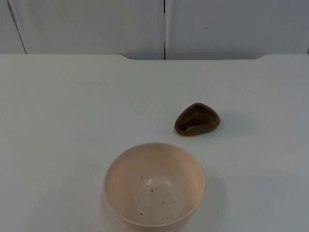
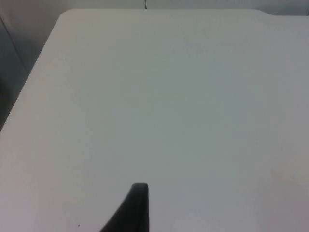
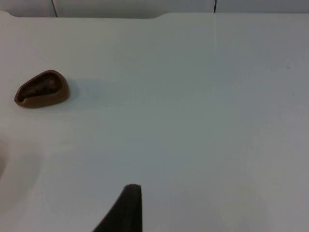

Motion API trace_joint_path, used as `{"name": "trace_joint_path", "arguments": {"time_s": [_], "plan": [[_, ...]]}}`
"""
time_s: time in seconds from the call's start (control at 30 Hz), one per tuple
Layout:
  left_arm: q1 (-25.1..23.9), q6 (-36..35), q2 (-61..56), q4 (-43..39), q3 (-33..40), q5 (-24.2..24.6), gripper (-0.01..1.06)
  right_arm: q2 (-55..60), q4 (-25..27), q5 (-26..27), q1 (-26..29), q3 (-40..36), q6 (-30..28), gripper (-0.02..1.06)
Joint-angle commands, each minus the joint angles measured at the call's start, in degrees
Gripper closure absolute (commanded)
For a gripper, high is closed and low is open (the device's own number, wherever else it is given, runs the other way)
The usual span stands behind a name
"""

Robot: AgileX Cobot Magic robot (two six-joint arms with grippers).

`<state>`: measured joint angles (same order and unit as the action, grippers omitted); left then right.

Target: Pick up the bowl with the left hand and pour the coffee beans from the cup into the bowl with the right hand.

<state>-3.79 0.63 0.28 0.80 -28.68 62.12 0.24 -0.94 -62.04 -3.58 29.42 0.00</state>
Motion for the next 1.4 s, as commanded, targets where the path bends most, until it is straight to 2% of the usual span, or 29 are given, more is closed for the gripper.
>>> {"name": "trace_joint_path", "arguments": {"time_s": [0.0, 0.4, 0.63, 1.1, 1.37], "plan": [[-0.3, -0.1, 0.8, 0.6, 0.3, -0.8, 0.0, -0.2, -0.2, 0.3, 0.4, 0.1, 0.0, -0.01], [-0.3, 0.4, 7.6, 1.6, -3.3, -5.2, 0.0, -0.2, -0.2, 0.3, 0.4, 0.1, 0.0, -0.01], [-0.3, 0.4, 10.9, 4.7, -4.4, -5.6, 0.0, -0.2, -0.2, 0.3, 0.4, 0.1, 0.0, -0.01], [-0.3, 0.7, 22.3, 8.4, -13.2, -7.1, 0.0, -0.2, -0.2, 0.3, 0.4, 0.1, 0.0, -0.01], [-0.3, 6.6, 31.9, 13.5, -16.6, -7.1, 0.0, -0.2, -0.2, 0.3, 0.4, 0.1, 0.0, -0.01]]}}
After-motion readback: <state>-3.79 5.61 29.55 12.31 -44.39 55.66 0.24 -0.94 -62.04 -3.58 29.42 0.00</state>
